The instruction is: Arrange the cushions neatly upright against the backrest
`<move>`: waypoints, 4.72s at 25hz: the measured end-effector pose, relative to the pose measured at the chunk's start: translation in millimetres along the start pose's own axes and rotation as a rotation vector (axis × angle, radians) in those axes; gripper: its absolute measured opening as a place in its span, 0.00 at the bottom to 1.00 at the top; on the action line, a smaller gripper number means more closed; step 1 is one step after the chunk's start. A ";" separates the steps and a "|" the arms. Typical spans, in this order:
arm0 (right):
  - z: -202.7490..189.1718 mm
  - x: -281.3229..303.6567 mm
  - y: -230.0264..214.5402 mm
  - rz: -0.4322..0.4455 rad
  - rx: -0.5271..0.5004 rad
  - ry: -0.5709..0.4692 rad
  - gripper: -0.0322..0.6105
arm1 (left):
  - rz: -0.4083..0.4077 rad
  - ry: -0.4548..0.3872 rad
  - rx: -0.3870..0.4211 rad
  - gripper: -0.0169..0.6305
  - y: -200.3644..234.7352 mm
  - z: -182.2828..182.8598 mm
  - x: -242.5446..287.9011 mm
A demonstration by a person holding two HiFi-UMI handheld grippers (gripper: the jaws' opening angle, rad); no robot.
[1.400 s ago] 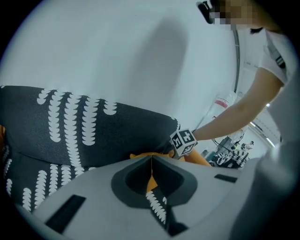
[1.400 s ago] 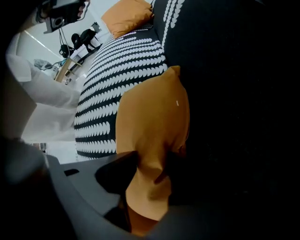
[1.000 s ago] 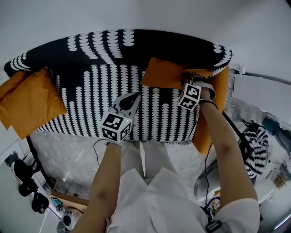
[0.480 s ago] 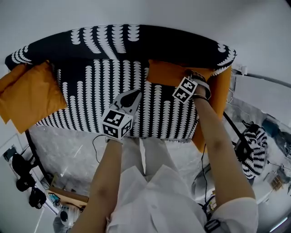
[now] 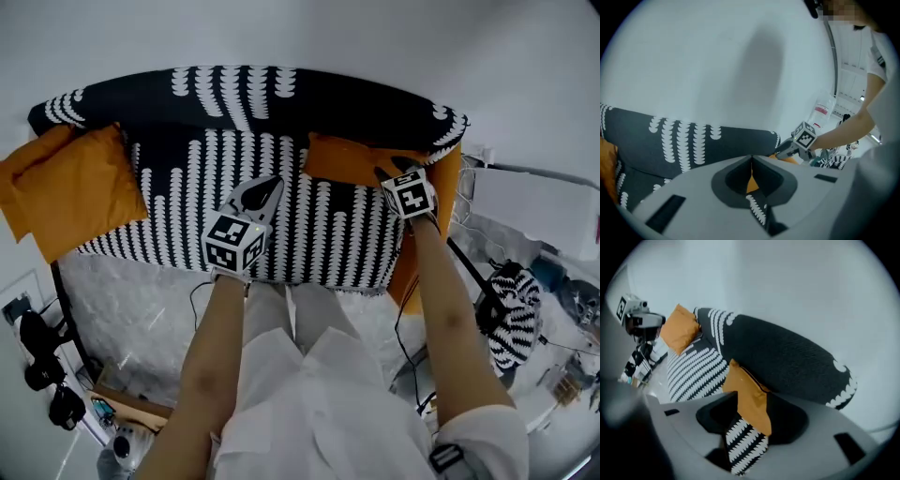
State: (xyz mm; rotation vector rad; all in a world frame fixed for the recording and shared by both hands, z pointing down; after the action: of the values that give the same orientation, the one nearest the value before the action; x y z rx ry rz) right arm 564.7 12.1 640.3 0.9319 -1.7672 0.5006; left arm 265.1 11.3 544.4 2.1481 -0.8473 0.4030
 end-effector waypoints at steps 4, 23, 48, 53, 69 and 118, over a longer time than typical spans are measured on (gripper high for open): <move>14.2 -60.2 7.7 -0.001 0.180 -0.174 0.36 | 0.023 -0.038 0.016 0.05 -9.6 21.8 -36.4; 153.3 -130.0 207.4 0.483 0.048 -0.558 0.10 | 0.318 -0.322 -0.157 0.05 33.1 9.4 -274.9; 397.3 -86.9 510.7 0.577 -0.087 -0.519 0.15 | 0.396 -0.484 -0.247 0.05 256.8 -23.2 -573.5; 438.4 -59.7 520.8 0.598 -0.146 -0.503 0.19 | 0.419 -0.489 -0.270 0.05 289.5 -9.0 -579.4; 575.8 1.9 525.1 0.633 -0.530 -0.415 0.31 | 0.417 -0.042 0.016 0.17 391.6 93.4 -566.0; 707.0 307.8 574.8 0.615 -1.057 0.015 0.21 | 0.211 1.160 0.529 0.25 696.0 136.1 -450.7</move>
State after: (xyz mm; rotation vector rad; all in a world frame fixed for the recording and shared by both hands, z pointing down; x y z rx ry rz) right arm -359.8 -244.6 706.1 -0.3574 -1.9189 -0.1011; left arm -538.9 -225.9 601.9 1.7592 -0.2699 1.8984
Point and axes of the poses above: the fingertips, and each gripper's own axes: x forward along the fingers, y to its left, z out of its top, the point moved 5 cm from there along -x, backward along the fingers, and after that the axes turned 14 degrees about -x, right-handed, at the moved point
